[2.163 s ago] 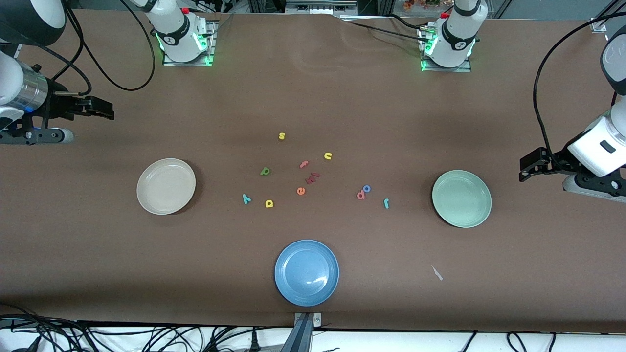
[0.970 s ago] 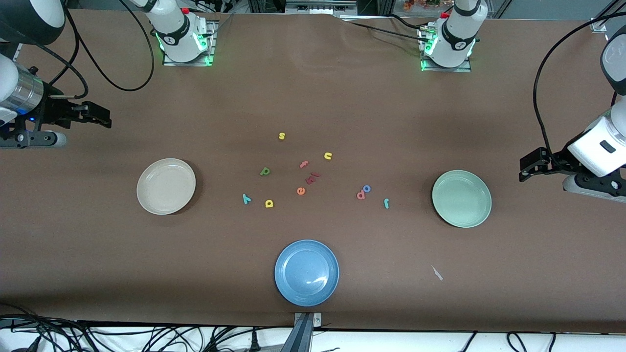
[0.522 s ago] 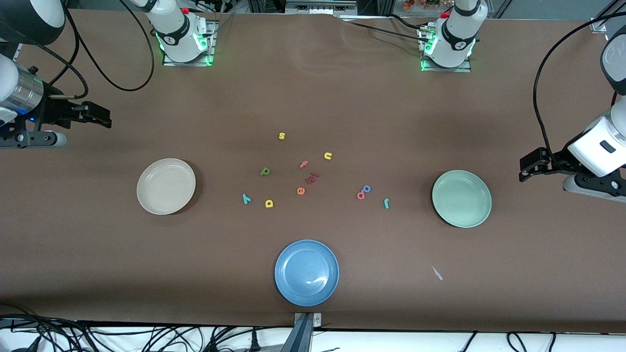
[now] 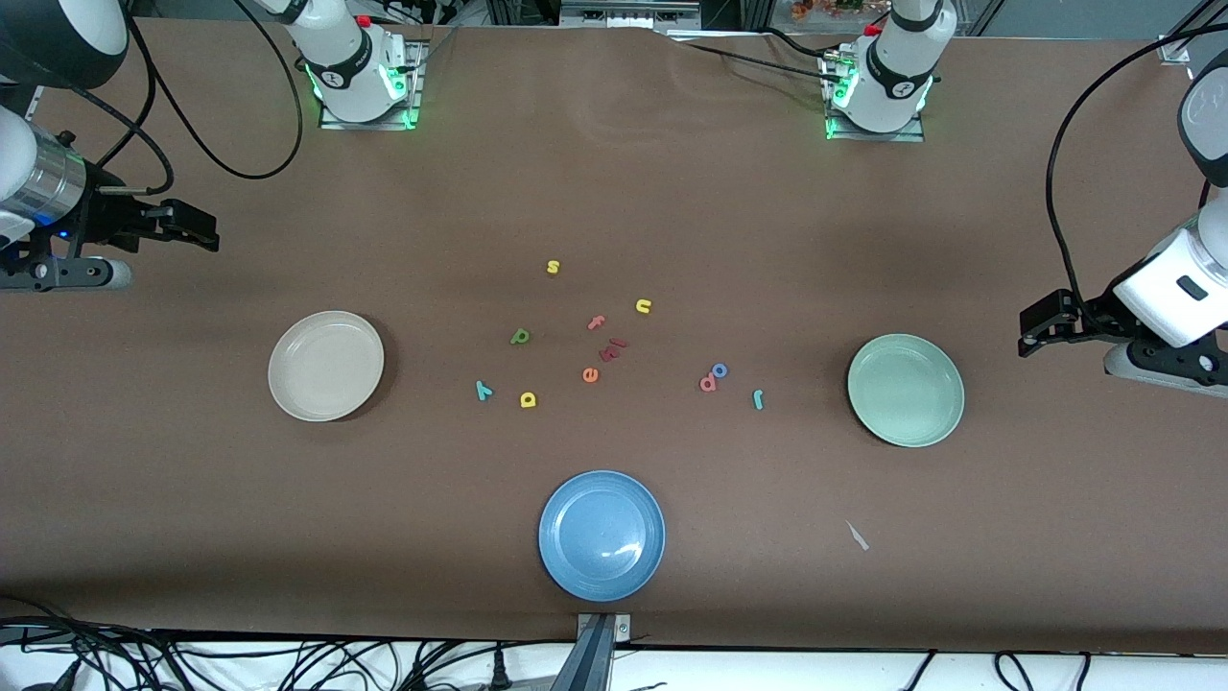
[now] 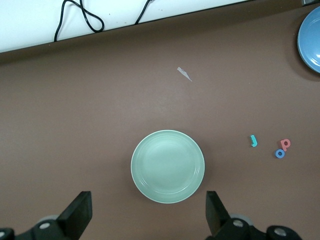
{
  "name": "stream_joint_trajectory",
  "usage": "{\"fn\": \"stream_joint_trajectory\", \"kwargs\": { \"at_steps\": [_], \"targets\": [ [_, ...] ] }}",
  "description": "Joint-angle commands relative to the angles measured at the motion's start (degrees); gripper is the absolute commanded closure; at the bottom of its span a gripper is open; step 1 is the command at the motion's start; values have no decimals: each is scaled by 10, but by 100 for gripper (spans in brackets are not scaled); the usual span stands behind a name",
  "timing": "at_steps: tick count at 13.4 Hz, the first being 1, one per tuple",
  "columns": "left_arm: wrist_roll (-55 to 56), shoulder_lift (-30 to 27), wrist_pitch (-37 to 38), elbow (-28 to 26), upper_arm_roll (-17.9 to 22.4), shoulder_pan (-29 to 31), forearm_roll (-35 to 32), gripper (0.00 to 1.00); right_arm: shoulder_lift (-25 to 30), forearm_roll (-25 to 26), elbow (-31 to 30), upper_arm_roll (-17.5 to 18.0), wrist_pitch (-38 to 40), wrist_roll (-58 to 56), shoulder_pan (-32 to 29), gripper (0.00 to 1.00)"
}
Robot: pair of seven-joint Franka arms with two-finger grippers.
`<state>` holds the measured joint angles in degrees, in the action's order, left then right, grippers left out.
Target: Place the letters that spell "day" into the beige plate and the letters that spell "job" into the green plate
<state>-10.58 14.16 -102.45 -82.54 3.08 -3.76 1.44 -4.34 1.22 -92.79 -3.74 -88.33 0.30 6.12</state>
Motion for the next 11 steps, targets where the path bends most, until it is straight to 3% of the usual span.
{"fn": "stream_joint_trajectory", "kwargs": {
  "at_steps": [1,11],
  "targets": [
    [5,5,1,12,0,-2,-12,0,-5,-3,12,1,10,4,0,0],
    [5,5,1,12,0,-3,-12,0,-5,-3,12,1,15,4,0,0]
  ]
}}
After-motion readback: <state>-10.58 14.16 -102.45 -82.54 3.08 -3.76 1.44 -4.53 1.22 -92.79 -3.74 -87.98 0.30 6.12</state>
